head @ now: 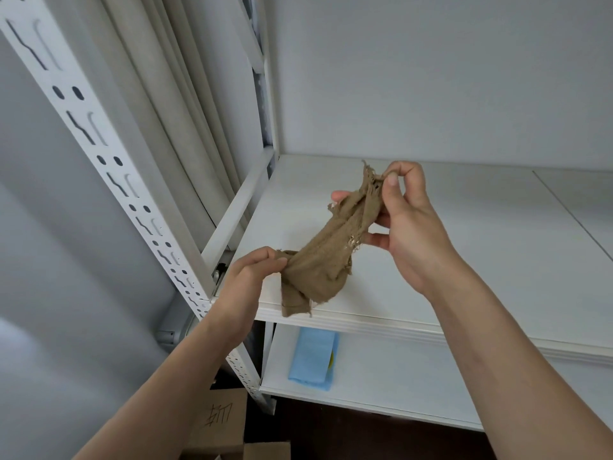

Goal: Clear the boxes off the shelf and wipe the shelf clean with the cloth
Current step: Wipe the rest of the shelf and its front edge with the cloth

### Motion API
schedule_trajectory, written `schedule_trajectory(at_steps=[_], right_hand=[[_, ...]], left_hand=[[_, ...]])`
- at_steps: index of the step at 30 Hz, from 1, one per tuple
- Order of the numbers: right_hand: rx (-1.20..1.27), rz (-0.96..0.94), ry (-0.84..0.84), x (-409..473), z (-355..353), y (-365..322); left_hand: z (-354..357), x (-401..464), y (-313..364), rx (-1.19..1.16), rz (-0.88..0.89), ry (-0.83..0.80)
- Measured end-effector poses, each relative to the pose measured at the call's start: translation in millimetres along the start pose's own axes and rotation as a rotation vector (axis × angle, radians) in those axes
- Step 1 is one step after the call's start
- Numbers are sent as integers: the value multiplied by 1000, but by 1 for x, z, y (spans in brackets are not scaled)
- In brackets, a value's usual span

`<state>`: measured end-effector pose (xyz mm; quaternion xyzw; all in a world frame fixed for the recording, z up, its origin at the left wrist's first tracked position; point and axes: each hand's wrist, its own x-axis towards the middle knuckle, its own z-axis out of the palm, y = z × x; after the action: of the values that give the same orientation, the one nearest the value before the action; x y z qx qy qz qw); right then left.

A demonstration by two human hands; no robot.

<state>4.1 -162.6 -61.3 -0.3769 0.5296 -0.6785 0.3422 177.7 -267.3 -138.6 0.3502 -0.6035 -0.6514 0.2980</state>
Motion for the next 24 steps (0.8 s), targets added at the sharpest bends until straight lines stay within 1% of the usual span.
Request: schedule_trajectory(at_steps=[3,6,9,12,13,14,15,16,18,19,21,24], right_hand=[[5,-37,19,5,0,-5],[-21,-45,51,15,-2,-8],[-24,-116,48,28,-1,-18],[23,-237,-22,34,1,-36],[22,-259,-54,33,1,-40],[8,-258,-86,32,2,-39],[-25,-235,-116,30,3,-34],[-79,-192,-149,28,4,-23],[-235,-62,-227,24,2,10],[-319,12,-268,22,0,27],[-426,148,-316,21,-6,50],[-418,248,-313,26,-9,58]], left_hand=[[-1,-1,0,-81,-41,-79],[1,1,3,-34,-54,-40],[4,9,17,-11,57,51],[1,17,34,-121,217,115],[0,19,36,-135,232,130],[0,21,34,-104,199,158],[0,23,27,-21,119,184],[1,22,18,110,14,197],[3,17,-3,363,-156,140],[2,14,-13,433,-189,96],[-2,10,-25,523,-200,42],[-7,10,-22,583,-174,25]])
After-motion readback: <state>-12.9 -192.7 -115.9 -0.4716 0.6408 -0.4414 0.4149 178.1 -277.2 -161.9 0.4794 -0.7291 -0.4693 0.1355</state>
